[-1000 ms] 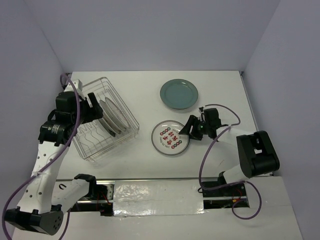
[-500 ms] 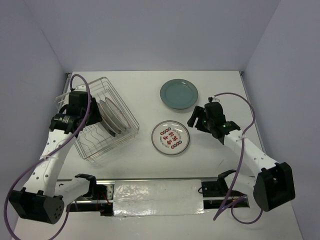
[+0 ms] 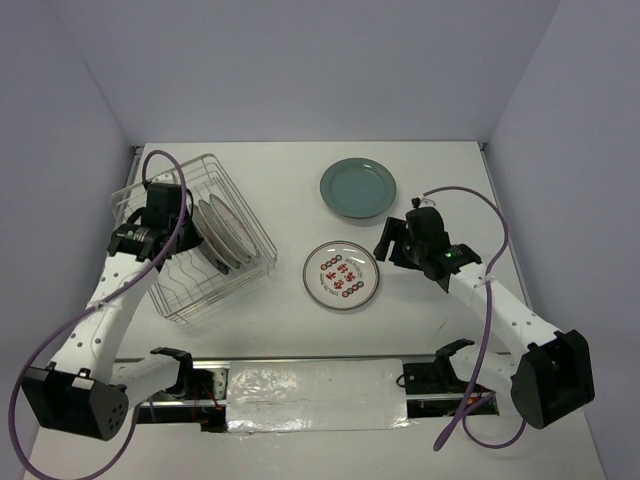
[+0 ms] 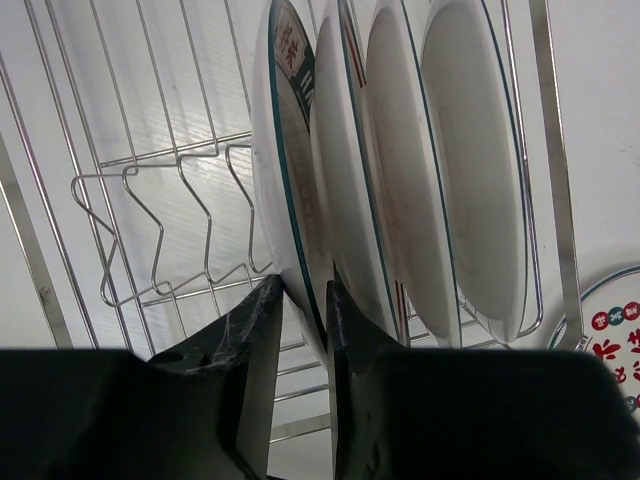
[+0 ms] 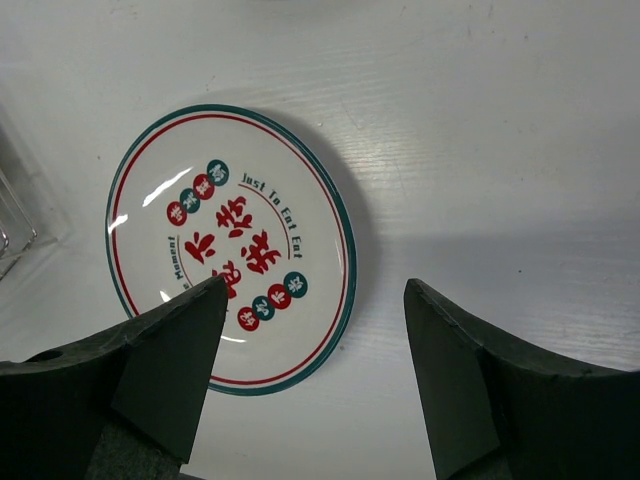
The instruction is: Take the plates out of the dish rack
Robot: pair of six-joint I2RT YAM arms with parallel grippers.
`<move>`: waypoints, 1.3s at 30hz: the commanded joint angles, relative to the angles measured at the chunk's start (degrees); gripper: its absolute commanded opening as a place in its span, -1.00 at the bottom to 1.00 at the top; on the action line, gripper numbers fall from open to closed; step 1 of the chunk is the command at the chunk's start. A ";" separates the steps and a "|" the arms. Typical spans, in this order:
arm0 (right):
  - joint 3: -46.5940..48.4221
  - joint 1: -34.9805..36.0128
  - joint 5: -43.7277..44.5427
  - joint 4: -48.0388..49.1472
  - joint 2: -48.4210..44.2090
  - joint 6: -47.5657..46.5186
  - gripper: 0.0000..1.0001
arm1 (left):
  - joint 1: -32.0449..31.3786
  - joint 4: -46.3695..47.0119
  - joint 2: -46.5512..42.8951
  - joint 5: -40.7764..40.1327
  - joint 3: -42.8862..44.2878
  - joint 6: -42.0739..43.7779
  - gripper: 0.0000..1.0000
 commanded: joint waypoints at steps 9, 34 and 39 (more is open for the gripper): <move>3.28 0.59 -1.84 0.76 0.73 -2.64 0.57 | -0.58 -3.45 -0.21 -1.66 9.03 -2.00 -1.00; 13.21 4.44 -48.42 36.61 8.81 11.77 1.00 | -0.58 -9.17 -4.94 8.16 36.12 3.45 -1.00; 17.61 11.99 -45.01 44.18 11.37 15.64 1.00 | -0.58 6.81 -13.81 24.14 25.52 -1.37 -1.00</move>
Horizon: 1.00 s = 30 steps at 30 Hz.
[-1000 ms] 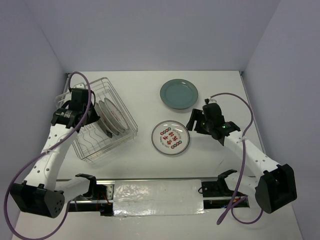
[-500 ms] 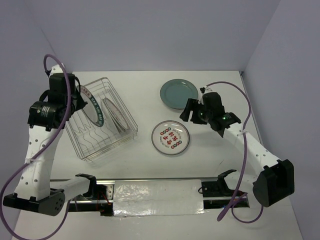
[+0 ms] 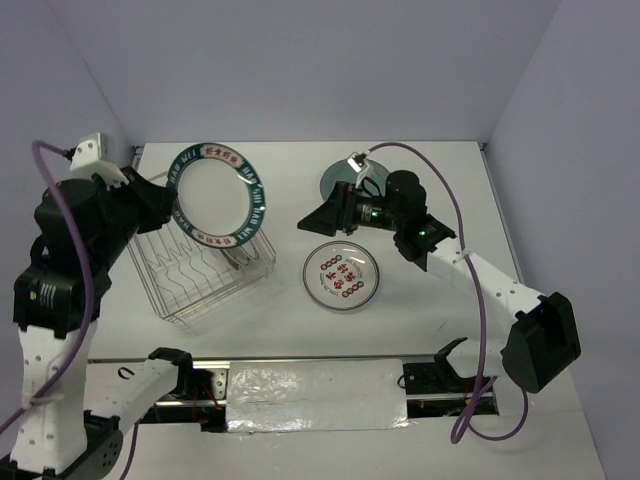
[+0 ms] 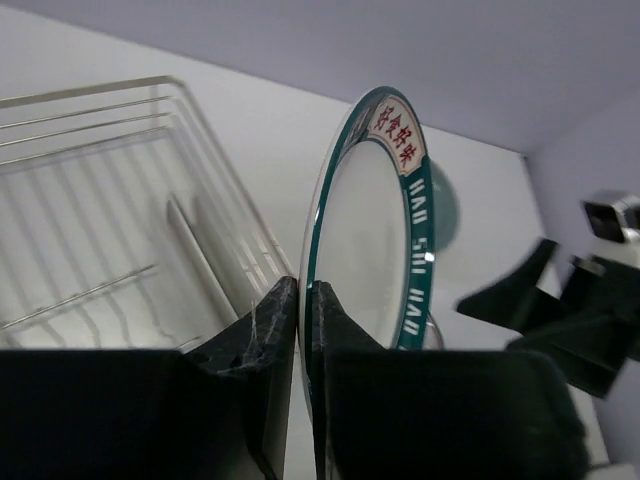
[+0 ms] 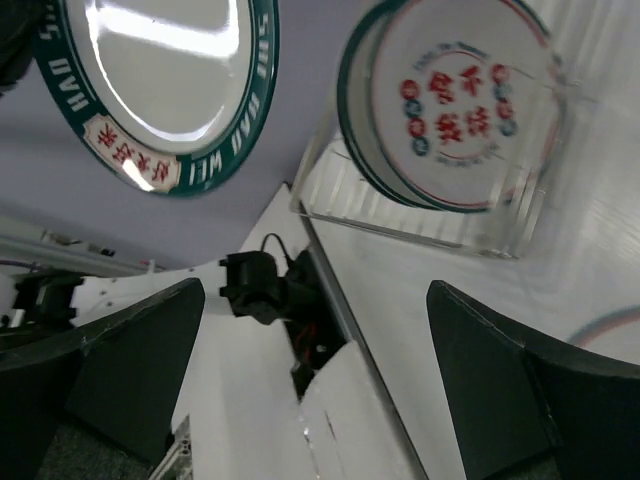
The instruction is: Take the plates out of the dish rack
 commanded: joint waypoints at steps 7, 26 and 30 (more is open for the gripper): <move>8.04 6.54 4.96 14.24 4.68 4.10 0.96 | -0.34 31.13 -9.00 25.71 -16.99 -13.58 -1.00; -3.90 -9.60 9.55 -7.01 -4.37 -2.22 -1.00 | -0.34 14.35 -4.69 4.57 -18.40 -1.47 0.99; -8.66 -15.51 5.68 -8.60 -1.83 -8.19 -1.00 | -0.34 12.15 -4.96 1.03 -18.49 1.00 0.99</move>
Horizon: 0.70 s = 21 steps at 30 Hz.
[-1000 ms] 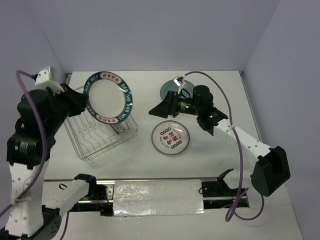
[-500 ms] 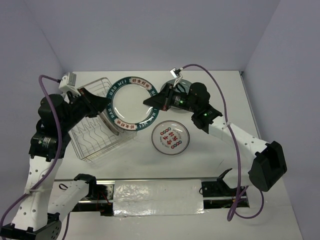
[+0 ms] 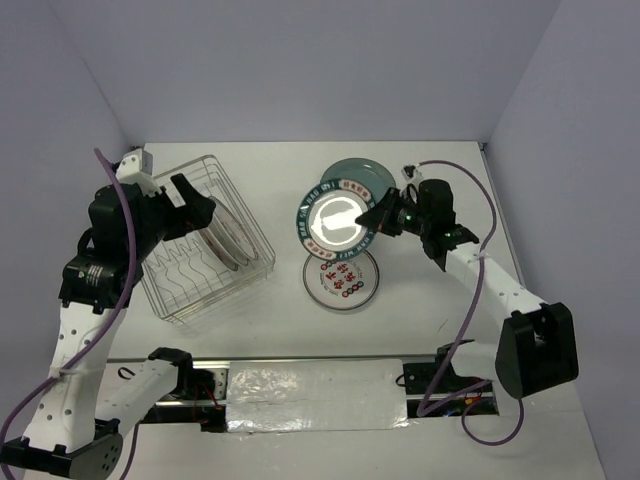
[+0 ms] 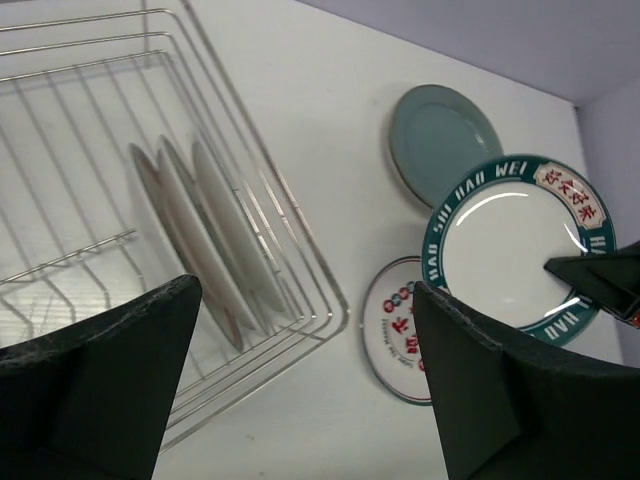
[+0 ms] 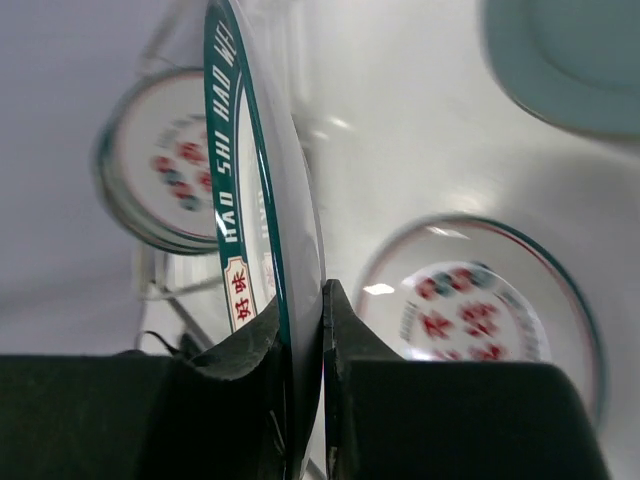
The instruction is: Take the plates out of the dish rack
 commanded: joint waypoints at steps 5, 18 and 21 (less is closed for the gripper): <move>-4.60 -4.64 -7.47 -4.77 5.37 -10.65 -1.00 | -0.10 -4.43 -0.80 -7.64 2.74 6.06 0.99; -7.51 -5.09 -7.58 -9.42 11.79 -18.57 -0.69 | -0.10 -5.66 -1.42 -6.85 0.10 8.26 0.99; -7.16 -5.17 -5.29 -11.00 12.49 -19.18 -0.53 | -0.10 -6.01 -1.07 -6.76 0.01 8.70 0.99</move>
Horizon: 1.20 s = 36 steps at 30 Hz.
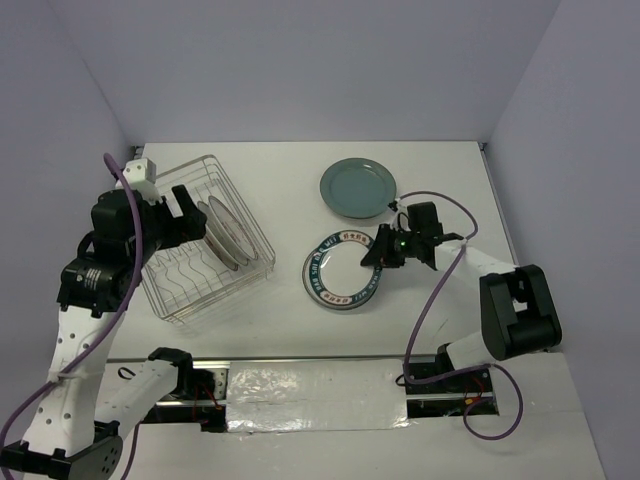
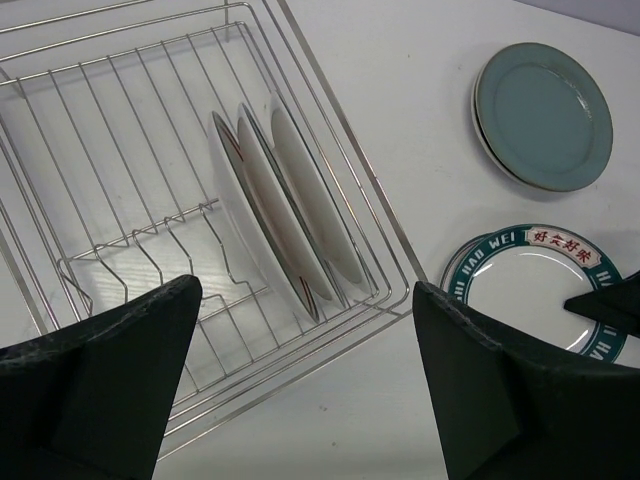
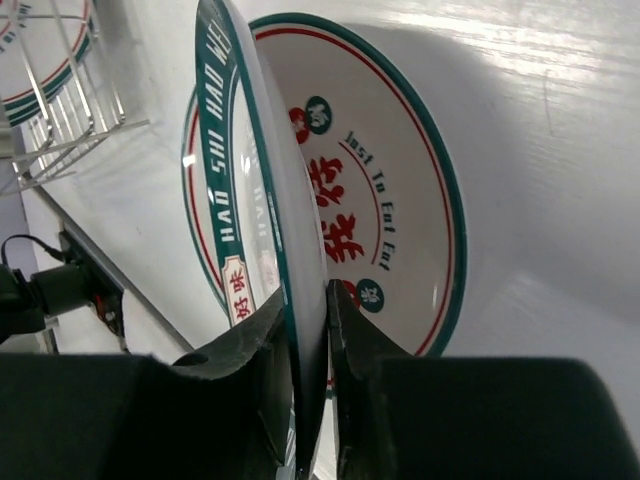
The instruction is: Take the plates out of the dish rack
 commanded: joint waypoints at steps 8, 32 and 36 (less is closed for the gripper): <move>6.13 2.70 24.77 -16.25 -0.67 -4.88 0.44 | -0.10 -0.66 0.68 -4.03 -0.16 2.08 0.99; 11.85 15.10 27.04 -18.30 2.49 -4.70 0.52 | -0.19 -1.11 3.67 -5.37 -4.38 -0.03 0.96; 12.47 15.10 29.65 -19.69 3.37 -3.83 0.52 | -0.10 -0.75 4.29 -5.28 -5.78 -0.56 0.92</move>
